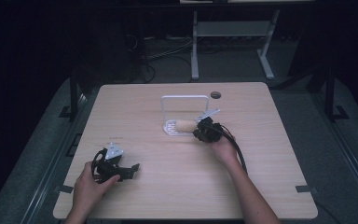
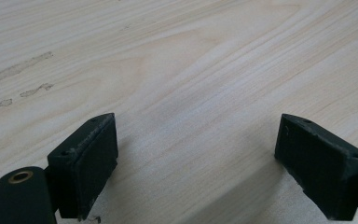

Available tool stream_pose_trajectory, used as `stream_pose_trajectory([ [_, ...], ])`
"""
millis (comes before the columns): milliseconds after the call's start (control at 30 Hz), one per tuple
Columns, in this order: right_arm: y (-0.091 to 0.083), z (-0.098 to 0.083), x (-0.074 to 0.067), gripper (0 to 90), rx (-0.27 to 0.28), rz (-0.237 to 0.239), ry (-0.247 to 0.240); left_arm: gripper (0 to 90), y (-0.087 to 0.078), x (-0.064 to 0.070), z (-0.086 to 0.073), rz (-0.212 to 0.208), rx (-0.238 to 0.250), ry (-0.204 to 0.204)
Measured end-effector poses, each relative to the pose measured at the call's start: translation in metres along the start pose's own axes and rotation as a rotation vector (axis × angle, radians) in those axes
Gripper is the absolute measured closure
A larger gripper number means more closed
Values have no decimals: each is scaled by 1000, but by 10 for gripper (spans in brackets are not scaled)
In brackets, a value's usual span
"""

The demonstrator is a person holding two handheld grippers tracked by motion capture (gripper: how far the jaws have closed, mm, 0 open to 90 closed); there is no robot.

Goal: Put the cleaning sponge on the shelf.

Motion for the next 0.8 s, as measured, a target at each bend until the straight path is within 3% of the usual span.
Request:
stream_pose_trajectory([
  [800, -30, -14, -8, 546, 22, 21, 14, 126, 0, 0, 0, 1, -2, 3],
])
Point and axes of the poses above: each handheld gripper's, and its own axes: y roughly forward along the jaws, z roughly out of its top, x roughly to its right, the point moved 8 cm from there along y, roughly forward along the jaws, and after that the axes turned 4 degrees about -y, right-handed, at the moved point
